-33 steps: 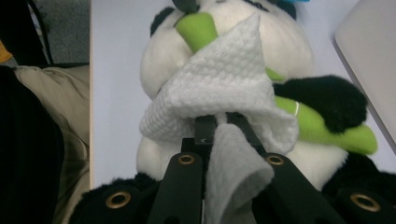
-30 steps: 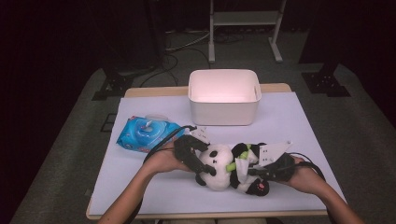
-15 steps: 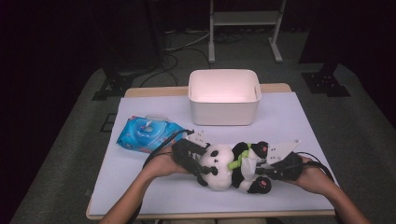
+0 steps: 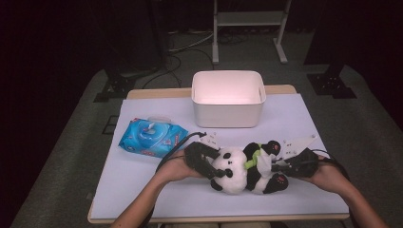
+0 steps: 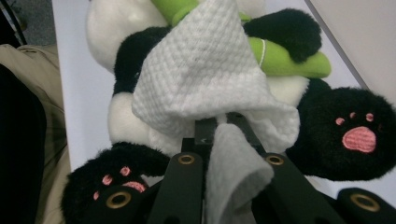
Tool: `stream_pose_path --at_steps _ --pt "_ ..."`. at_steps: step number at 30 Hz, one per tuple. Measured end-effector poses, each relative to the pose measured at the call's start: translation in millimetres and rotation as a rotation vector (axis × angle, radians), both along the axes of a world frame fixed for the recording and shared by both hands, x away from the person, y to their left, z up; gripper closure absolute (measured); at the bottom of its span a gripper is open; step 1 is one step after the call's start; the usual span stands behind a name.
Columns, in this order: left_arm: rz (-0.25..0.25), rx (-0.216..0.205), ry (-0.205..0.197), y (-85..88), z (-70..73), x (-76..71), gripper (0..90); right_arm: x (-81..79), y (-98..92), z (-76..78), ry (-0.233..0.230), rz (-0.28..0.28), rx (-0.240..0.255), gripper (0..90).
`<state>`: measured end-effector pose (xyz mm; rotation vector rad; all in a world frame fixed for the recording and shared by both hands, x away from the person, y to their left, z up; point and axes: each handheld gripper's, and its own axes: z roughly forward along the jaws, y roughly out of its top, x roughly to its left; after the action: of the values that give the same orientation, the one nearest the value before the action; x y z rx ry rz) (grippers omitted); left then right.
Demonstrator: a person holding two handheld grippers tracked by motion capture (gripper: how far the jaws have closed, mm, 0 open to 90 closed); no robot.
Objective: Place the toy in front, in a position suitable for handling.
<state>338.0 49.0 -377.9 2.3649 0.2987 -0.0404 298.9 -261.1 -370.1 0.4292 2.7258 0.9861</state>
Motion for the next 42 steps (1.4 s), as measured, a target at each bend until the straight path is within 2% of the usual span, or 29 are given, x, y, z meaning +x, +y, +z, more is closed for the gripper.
stream_pose_path --at_steps 6,9,11,13,16,18,24,29,42 --pt "-0.010 0.006 0.000 -10.7 1.2 2.0 30.8 3.0 -13.8 -1.3 0.004 -0.039 -0.005 83.6" --pt "-0.013 0.044 -0.006 -13.4 -3.3 2.7 30.8 1.6 -15.5 0.2 0.008 -0.044 0.014 83.5" --pt "-0.016 0.040 -0.002 -12.5 -6.2 3.7 30.7 -1.1 -13.3 3.2 0.000 -0.038 0.031 83.4" --pt "-0.013 0.035 0.005 -11.9 -6.3 4.4 30.7 -4.3 -9.1 6.7 -0.014 -0.025 0.029 83.3" --pt "-0.014 0.029 0.002 -12.9 -6.7 4.0 30.6 -8.3 -3.2 14.4 -0.012 0.000 0.064 83.3" --pt "-0.015 0.033 -0.002 -14.0 -6.5 3.8 30.5 -11.5 5.0 19.5 -0.020 0.024 0.066 83.3" --pt "-0.018 0.047 -0.013 -14.1 -6.7 2.5 30.1 -15.7 36.8 24.8 -0.042 0.097 0.011 83.2" --pt "-0.019 0.044 -0.002 -14.1 -7.3 5.6 29.8 -11.6 45.4 26.9 -0.014 0.099 0.004 83.2" --pt "-0.017 0.050 -0.001 -13.7 -7.1 7.5 29.0 -11.3 69.7 31.9 -0.009 0.143 -0.020 83.2"
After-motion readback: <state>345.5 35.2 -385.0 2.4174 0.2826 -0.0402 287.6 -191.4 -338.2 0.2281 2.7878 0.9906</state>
